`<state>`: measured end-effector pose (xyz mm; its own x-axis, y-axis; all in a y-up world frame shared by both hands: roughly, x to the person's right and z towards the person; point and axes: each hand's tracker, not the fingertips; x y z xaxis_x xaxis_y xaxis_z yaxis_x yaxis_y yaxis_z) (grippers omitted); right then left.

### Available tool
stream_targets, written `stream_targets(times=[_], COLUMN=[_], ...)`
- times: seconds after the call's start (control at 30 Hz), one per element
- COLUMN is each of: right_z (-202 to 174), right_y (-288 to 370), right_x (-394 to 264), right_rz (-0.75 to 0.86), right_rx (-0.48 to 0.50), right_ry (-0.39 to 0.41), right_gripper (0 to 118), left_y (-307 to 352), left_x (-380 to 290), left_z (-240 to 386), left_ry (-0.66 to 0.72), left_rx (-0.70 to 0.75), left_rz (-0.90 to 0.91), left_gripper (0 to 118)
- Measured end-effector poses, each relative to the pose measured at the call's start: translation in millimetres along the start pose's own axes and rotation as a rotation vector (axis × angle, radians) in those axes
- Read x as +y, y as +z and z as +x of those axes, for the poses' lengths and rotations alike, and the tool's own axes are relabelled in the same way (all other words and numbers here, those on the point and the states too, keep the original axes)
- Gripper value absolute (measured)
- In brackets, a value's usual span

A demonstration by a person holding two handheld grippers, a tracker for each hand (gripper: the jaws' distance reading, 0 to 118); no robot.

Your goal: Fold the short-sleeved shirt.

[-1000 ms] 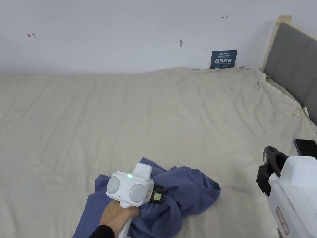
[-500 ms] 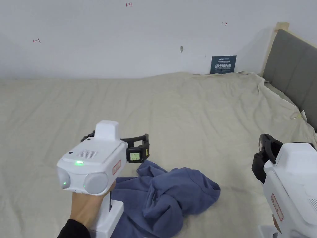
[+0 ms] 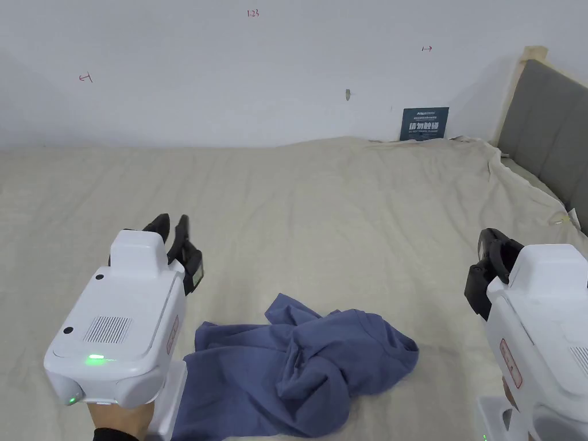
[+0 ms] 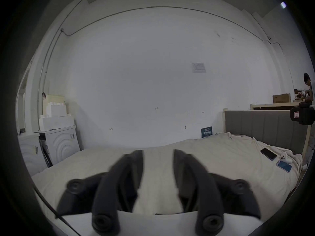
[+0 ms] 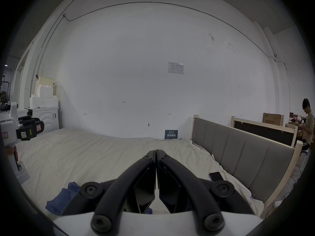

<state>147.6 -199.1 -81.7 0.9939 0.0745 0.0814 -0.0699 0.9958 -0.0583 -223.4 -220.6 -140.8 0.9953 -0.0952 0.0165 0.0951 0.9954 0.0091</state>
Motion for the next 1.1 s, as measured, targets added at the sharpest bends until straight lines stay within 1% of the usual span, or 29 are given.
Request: stream_targets(times=[0.03, 0.2, 0.33, 0.57, 0.6, 0.67, 0.8, 0.83, 0.93, 1.1], right_z=[-1, -7, -10, -12, -12, -12, -14, -14, -16, -17], right_y=[0, 1, 2, 1, 1, 0, -2, -3, -5, -8], right_x=[0, 0, 0, 0, -1, -3, -7, -8, -12, -20], right_rz=[0.001, 0.001, 0.002, 0.000, -0.001, -0.006, -0.018, -0.021, -0.033, -0.053], right_rx=[0.003, 0.014, 0.021, 0.023, 0.023, 0.026, 0.033, 0.034, 0.036, 0.041], right_ry=[0.001, 0.000, 0.003, 0.004, 0.004, 0.000, 0.002, 0.002, 0.003, -0.004], right_gripper=[0, 0, 0, 0, 0, 0, 0, 0, 0, 0], left_y=[1, 0, 2, 1, 0, -6, -16, -17, -19, -16], left_x=[-2, -13, -15, -17, -17, -23, -49, -56, -88, -140], left_z=[-2, -16, -20, -25, -25, -28, -32, -33, -37, -40], left_ry=[0.013, 0.048, 0.048, 0.026, 0.027, 0.036, 0.055, 0.069, 0.137, 0.236], left_rx=[0.011, -0.006, 0.026, 0.032, 0.029, -0.003, -0.008, -0.009, -0.026, -0.064], left_rz=[-0.008, -0.092, -0.093, -0.126, -0.156, -0.285, -0.493, -0.523, -0.702, -0.895], left_gripper=[0, 0, 0, 0, 0, 0, 0, 0, 0, 0])
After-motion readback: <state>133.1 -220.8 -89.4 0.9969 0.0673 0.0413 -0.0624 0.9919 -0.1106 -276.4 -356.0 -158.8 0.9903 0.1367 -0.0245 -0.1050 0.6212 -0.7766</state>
